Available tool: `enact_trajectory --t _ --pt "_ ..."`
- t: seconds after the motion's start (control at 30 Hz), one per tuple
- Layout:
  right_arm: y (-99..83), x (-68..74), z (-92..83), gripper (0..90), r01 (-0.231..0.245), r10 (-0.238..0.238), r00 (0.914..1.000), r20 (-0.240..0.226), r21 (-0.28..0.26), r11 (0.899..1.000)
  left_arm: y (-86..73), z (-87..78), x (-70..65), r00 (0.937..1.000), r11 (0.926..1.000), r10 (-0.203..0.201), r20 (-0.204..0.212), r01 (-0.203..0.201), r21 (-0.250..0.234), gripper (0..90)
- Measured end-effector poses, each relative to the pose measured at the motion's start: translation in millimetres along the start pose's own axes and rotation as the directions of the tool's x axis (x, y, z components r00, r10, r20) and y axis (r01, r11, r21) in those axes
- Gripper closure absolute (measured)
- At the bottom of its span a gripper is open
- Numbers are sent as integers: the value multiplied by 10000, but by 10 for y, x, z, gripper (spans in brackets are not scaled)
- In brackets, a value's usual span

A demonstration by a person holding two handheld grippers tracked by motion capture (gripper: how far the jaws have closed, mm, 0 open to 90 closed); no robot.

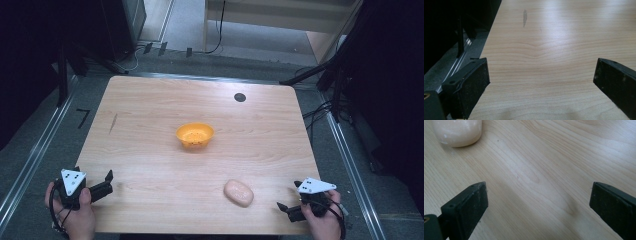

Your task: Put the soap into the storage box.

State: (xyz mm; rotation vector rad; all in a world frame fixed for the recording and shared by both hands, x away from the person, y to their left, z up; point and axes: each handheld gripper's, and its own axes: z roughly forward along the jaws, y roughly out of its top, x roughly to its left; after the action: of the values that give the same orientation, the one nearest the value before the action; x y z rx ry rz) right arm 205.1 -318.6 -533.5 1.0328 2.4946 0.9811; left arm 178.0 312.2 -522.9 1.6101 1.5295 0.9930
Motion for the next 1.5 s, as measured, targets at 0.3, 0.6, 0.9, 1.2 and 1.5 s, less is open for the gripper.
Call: enact_trajectory --t 0.3,0.6,0.9,1.2,1.5 --pt "184 79 22 48 437 -433 9989 -177 242 9987 1 4 5 10000 10000 -30 79 30 8 7" --pt "289 140 42 57 570 -553 9977 -389 438 9974 1 5 2 9999 10000 8 142 -8 9 7" --pt "408 225 101 57 747 -715 9959 -556 573 9956 1 5 0 9998 10000 32 171 -33 39 7" --pt "500 275 155 59 900 -856 9938 -703 616 9940 2 8 1 9998 10000 30 198 -31 40 8" --pt "564 344 224 59 987 -920 9923 -830 804 9919 3 10 2 9997 10000 29 222 -30 51 8"
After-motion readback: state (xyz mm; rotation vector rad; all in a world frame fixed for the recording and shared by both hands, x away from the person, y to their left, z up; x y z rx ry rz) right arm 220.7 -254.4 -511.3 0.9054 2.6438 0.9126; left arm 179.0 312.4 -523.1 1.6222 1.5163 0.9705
